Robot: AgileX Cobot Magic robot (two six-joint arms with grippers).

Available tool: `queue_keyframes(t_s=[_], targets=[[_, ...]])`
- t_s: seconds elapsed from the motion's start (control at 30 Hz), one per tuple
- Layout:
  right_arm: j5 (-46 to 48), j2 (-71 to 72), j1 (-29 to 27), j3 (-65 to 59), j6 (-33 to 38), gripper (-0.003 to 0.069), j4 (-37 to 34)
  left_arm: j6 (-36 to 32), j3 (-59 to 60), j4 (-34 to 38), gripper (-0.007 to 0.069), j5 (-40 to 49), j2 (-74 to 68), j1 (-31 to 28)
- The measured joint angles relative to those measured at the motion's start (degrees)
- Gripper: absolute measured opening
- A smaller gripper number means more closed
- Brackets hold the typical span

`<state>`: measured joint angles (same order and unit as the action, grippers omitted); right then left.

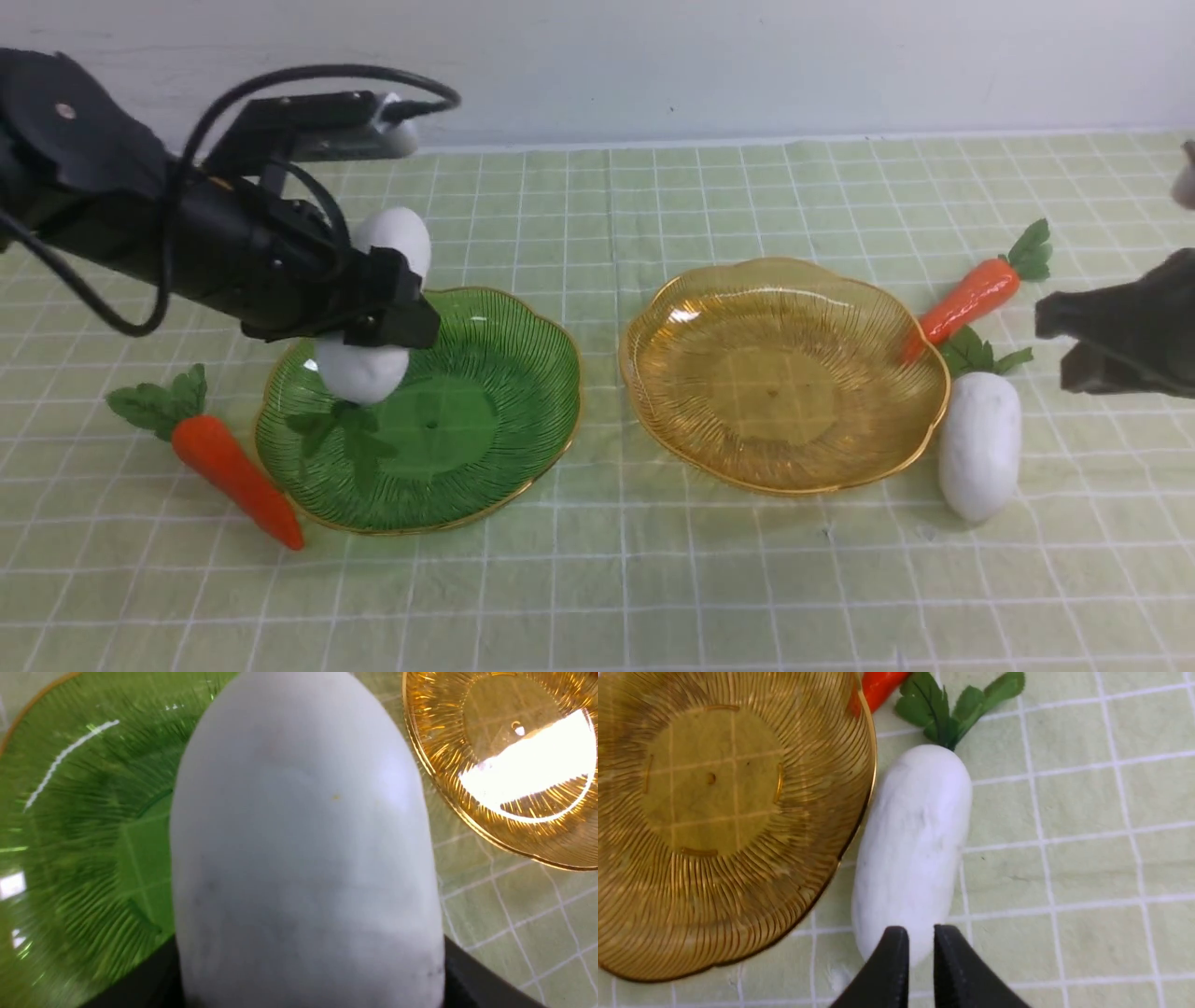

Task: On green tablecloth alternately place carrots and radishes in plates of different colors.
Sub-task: 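Pick up the white radish and place it in the left plate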

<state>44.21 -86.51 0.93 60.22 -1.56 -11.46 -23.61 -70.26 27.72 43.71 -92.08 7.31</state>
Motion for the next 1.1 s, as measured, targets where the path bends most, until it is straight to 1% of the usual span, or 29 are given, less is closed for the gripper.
queue_keyframes(t_s=[0.1,0.13,0.17,0.2,0.23,0.27,0.3,0.33,0.43,0.53,0.57,0.63,0.67,0.7,0.73,0.77,0.8,0.83,0.87,0.93,1.1], targets=[[-2.41,-5.36,0.0,1.49,0.76,0.0291,-1.68,-0.6,-1.49,-0.5,0.0457,-2.0,-5.38,0.53],[-3.46,-7.01,0.0,2.1,0.76,0.0377,-1.79,-0.66,-2.27,-1.25,0.0459,-2.85,-7.36,0.56],[-3.66,-7.55,0.0,2.27,0.76,0.0401,-1.87,-0.66,-2.55,-1.5,0.0463,-3.12,-7.87,0.59],[-4.03,-9.18,0.0,2.82,0.76,0.0482,-2.07,-0.78,-3.61,-1.8,0.0488,-3.71,-9.36,0.59],[-4.23,-9.97,0.0,2.98,0.76,0.0494,-2.16,-0.78,-3.76,-1.92,0.0493,-3.78,-9.82,0.59],[-4.57,-12.23,0.06,3.73,0.76,0.0588,-2.61,-0.83,-5.33,-2.08,0.0566,-3.55,-11.74,0.64],[-4.64,-13.12,0.29,3.94,0.76,0.0617,-2.62,-0.83,-5.92,-2.21,0.0594,-3.06,-12.48,0.66],[-4.71,-13.54,0.41,3.95,0.76,0.0631,-2.62,-0.83,-6.07,-2.21,0.0599,-3.06,-12.48,0.66],[-5.06,-16.38,1.62,4.13,1.55,0.0678,-2.57,-0.83,-9.03,-2.58,0.0657,0.55,-13.79,0.7],[-5.19,-18.52,2.35,4.32,1.55,0.0686,-2.53,1.04,-12.13,-3.8,0.0645,3.86,-13.66,0.7],[-5.25,-18.91,2.35,4.32,1.55,0.0681,-2.38,2.68,-13.12,-4.94,0.0625,5.24,-13.46,0.7],[-5.34,-19.49,2.35,4.44,1.55,0.0634,-1.83,8.12,-16.04,-8.95,0.0504,9.09,-12.61,0.3],[-5.45,-19.5,2.35,4.44,1.55,0.0619,-1.83,8.61,-16.52,-9.35,0.0475,9.41,-12.51,0.16],[-5.47,-19.5,2.35,4.44,1.55,0.0594,-1.75,10.88,-17.48,-11.53,0.0411,10.74,-11.94,-0.16],[-5.47,-19.5,2.35,4.61,0.78,0.0479,-1.2,13.8,-19.36,-15.18,0.0236,14.28,-10.67,-1.09],[-5.22,-19.5,2.35,4.63,0.83,0.0463,-0.92,14.02,-19.7,-15.54,0.0196,14.61,-10.51,-1.36],[-4.7,-19.44,2.35,4.63,0.95,0.0463,-0.46,15.08,-20.35,-17.69,0.0104,16.61,-9.09,-2.21],[-4.16,-19.32,2.35,4.66,1.07,0.047,-0.14,15.45,-20.67,-18.58,0.005,17.71,-7.7,-3.23],[-3.7,-18.99,2.35,4.66,1.13,0.0472,0.03,15.59,-20.79,-18.92,0.0025,18.47,-6.51,-4.17],[-2.18,-18.29,2.35,4.61,1.19,0.0472,0.44,15.94,-20.85,-18.86,0.0005,19.33,-4.53,-5.77],[-0.58,-14.31,2.35,4.44,1.19,0.0472,1.01,16.06,-21.02,-18.21,-0.0008,21.32,-0.18,-9.64]])
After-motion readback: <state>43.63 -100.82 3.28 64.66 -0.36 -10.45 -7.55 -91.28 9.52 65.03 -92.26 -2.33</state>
